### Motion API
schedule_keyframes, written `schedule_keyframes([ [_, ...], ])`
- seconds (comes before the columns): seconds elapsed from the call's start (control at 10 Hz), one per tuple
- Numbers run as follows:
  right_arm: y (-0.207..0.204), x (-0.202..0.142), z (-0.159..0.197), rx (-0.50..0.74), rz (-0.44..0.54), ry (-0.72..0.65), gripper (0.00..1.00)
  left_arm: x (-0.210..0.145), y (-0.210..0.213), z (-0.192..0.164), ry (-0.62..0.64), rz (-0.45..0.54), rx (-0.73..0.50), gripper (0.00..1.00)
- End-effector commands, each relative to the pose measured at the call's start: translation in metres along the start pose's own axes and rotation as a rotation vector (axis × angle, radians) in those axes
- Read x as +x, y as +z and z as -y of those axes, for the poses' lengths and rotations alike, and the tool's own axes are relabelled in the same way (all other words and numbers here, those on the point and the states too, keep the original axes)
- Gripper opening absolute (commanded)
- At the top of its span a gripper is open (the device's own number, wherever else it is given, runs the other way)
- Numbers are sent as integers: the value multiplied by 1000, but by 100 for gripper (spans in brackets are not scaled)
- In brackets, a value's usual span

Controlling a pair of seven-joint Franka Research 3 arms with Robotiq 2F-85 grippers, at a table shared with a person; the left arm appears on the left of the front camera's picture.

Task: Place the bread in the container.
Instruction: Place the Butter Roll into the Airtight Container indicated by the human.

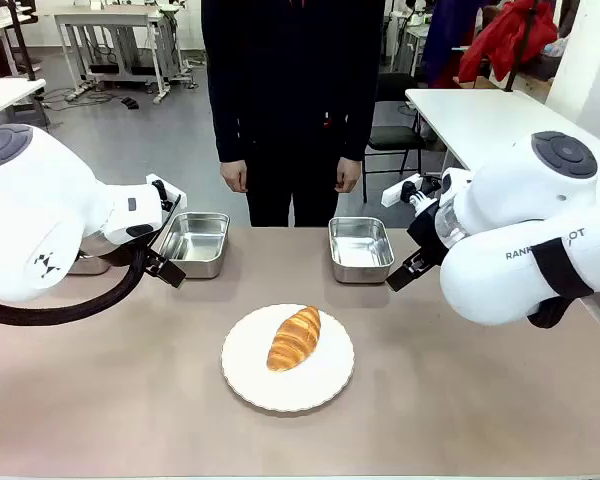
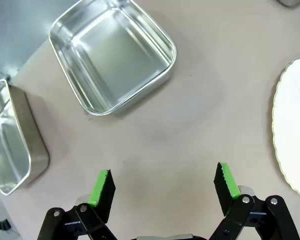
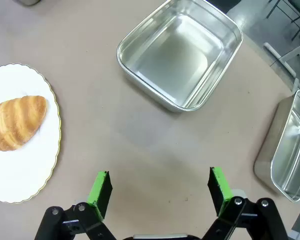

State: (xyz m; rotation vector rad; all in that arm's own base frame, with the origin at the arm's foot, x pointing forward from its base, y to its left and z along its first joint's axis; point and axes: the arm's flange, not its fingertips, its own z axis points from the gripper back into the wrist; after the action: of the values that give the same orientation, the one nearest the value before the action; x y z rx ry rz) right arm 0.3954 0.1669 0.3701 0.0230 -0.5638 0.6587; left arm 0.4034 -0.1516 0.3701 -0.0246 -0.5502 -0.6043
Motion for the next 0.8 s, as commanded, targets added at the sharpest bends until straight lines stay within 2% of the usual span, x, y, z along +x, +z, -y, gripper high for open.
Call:
schedule_keyframes([
  [0.0,0,0,0,0,0,0,100,0,0,0,0,0,0,100],
  [0.7,0,0,0,0,0,0,100,0,0,0,0,0,0,100],
])
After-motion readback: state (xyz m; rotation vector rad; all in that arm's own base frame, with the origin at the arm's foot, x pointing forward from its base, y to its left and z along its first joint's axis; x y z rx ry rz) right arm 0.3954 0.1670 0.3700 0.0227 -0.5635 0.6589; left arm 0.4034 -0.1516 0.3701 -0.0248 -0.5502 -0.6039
